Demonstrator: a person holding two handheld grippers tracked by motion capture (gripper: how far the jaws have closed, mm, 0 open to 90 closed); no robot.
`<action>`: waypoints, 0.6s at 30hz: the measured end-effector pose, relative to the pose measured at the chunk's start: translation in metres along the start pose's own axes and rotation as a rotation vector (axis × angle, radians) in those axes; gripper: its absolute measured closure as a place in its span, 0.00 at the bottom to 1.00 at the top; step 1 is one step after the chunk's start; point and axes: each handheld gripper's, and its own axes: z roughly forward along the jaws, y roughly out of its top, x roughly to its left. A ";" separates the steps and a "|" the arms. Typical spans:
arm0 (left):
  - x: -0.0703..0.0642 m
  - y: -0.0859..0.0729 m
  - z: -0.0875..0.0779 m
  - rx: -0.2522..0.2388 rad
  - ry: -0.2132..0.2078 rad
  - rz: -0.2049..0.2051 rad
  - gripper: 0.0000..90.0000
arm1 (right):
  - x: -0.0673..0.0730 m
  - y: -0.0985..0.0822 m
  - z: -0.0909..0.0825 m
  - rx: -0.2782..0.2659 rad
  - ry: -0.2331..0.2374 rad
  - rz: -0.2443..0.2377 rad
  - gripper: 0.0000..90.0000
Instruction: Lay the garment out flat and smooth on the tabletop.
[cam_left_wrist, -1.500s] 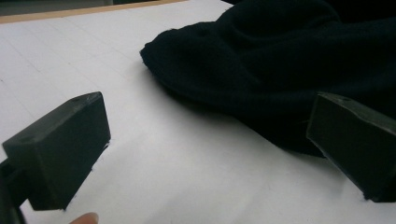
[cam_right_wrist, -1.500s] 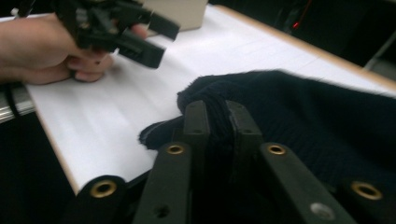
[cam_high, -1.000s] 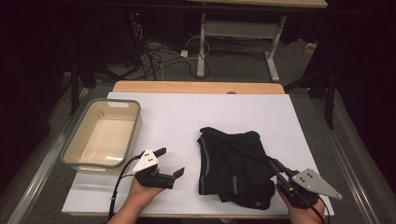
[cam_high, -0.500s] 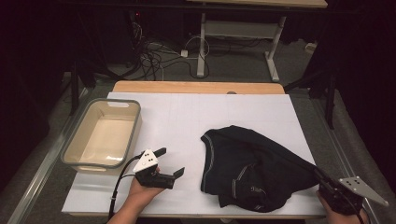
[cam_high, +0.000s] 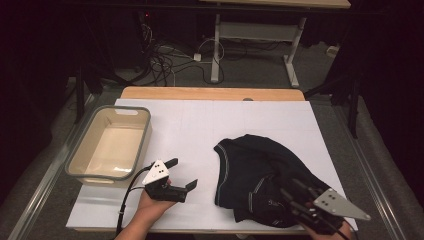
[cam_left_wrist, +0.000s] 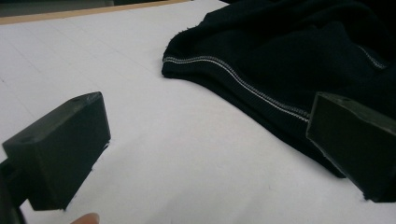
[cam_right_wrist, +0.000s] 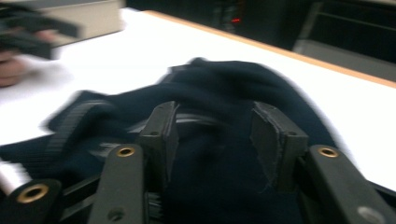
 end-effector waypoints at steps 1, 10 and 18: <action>0.000 0.000 0.000 0.000 -0.001 -0.001 0.00 | 0.015 0.001 0.009 0.015 0.053 -0.010 0.53; 0.000 0.000 0.000 0.000 0.000 0.000 0.00 | 0.049 -0.009 0.038 0.161 0.188 -0.058 0.39; -0.002 0.000 0.000 0.000 0.012 0.012 0.00 | 0.068 -0.023 0.068 0.288 0.141 -0.172 0.77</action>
